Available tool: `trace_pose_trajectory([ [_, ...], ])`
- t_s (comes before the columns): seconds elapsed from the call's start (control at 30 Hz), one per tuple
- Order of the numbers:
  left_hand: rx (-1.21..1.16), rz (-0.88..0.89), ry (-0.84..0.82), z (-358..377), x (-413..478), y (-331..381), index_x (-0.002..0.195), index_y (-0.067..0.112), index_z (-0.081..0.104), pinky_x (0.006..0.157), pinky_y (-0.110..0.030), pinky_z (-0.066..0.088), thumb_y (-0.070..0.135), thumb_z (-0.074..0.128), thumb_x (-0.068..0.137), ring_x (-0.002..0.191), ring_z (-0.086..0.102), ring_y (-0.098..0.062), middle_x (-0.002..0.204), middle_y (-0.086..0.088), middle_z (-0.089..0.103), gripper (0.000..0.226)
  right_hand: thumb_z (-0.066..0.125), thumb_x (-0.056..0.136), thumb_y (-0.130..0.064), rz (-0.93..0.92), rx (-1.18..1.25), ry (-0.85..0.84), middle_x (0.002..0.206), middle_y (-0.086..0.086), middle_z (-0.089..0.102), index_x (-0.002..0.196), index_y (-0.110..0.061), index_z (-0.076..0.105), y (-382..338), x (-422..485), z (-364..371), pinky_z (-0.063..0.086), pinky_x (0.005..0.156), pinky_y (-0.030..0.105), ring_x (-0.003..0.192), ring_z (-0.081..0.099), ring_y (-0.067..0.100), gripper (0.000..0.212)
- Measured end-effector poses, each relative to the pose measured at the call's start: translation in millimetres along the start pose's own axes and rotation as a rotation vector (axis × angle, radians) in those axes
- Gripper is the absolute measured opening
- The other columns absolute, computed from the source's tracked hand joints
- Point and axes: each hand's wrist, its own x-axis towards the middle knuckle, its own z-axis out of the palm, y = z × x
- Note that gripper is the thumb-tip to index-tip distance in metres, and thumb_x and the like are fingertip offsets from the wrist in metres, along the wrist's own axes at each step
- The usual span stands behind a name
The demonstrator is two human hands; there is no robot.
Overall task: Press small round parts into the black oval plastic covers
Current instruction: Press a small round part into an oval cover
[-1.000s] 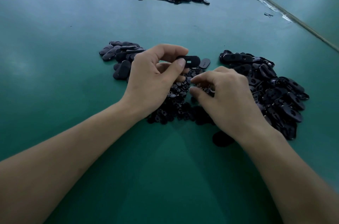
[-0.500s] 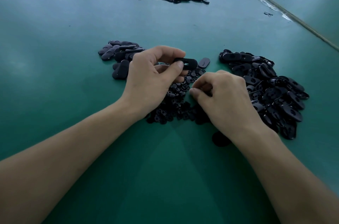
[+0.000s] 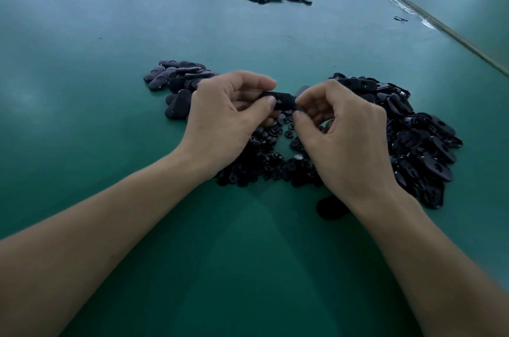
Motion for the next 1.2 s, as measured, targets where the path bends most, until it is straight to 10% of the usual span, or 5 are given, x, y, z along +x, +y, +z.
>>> trace_pose_trajectory([
  [0.57, 0.161, 0.078, -0.009, -1.4, -2.8, 3.4, 0.092, 0.024, 0.072, 0.07, -0.033, 0.063, 0.004, 0.073, 0.086, 0.072, 0.075, -0.015, 0.078, 0.008, 0.075, 0.021, 0.076, 0.086, -0.015, 0.007, 0.07, 0.065, 0.092, -0.011, 0.063, 0.091, -0.025, 0.075, -0.8, 2.4, -0.9, 0.042, 0.073, 0.007, 0.083, 0.058, -0.001, 0.012],
  [1.2, 0.173, 0.15, -0.036, 2.6, -7.4, 9.1, 0.091, 0.029, 0.072, 0.075, -0.023, 0.058, 0.009, 0.073, 0.082, 0.077, 0.074, -0.011, 0.085, 0.005, 0.076, 0.022, 0.077, 0.081, -0.011, 0.205, 0.416, 0.025, 0.071, -0.01, 0.074, 0.075, -0.028, 0.071, -2.4, 1.9, 3.0, 0.059, 0.066, 0.032, 0.067, 0.072, 0.008, 0.019],
])
